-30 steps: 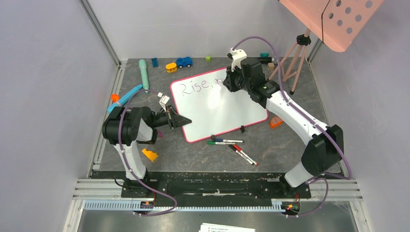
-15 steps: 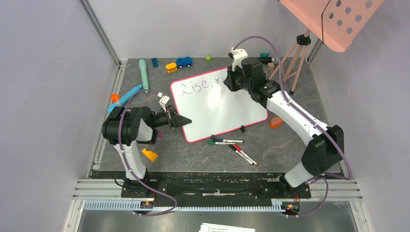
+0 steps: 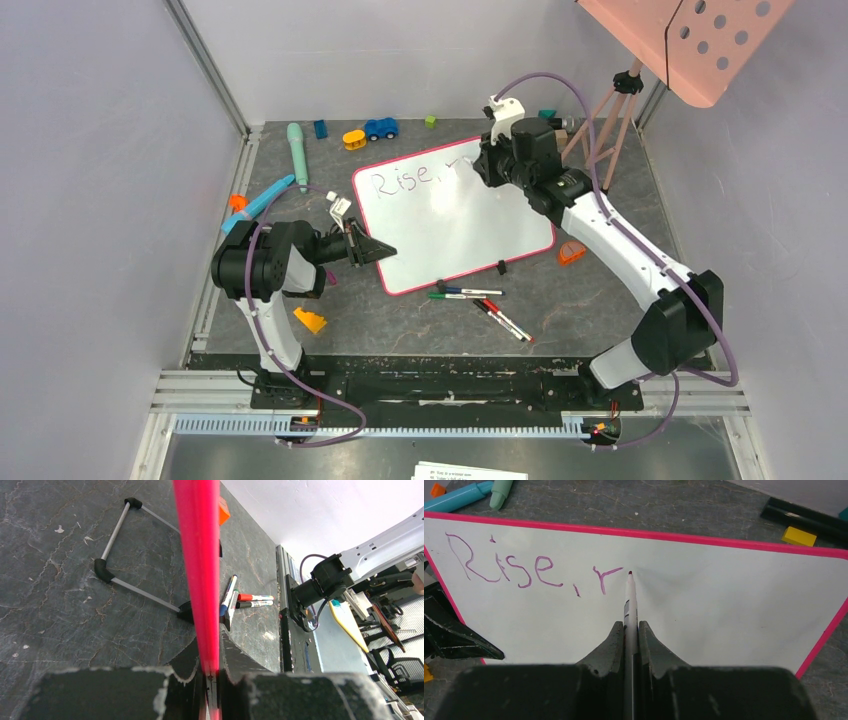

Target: Write a sentence on the whiteboard

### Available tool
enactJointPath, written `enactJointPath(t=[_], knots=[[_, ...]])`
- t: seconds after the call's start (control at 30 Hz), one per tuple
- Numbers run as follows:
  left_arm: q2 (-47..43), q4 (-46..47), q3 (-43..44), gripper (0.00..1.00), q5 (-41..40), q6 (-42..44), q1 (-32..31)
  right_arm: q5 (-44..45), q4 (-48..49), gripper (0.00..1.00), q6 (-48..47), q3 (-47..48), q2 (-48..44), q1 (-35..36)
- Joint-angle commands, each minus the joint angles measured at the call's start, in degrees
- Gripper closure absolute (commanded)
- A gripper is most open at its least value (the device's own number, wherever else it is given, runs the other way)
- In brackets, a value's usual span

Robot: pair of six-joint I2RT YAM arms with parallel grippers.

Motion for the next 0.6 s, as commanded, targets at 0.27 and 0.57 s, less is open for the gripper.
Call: enactJointPath(t=[0.27,0.57], knots=[[0.2,3.4,-0.8,0.95,4.5,5.2,-1.4,-1.6,2.6,1.0,-0.7,-3.5,-2.5,-0.3],[0.2,3.4,-0.7,0.95,4.5,5.1,-1.4,-2.4,3.4,1.0,-0.4,-2.6,-1.5,-0.3]])
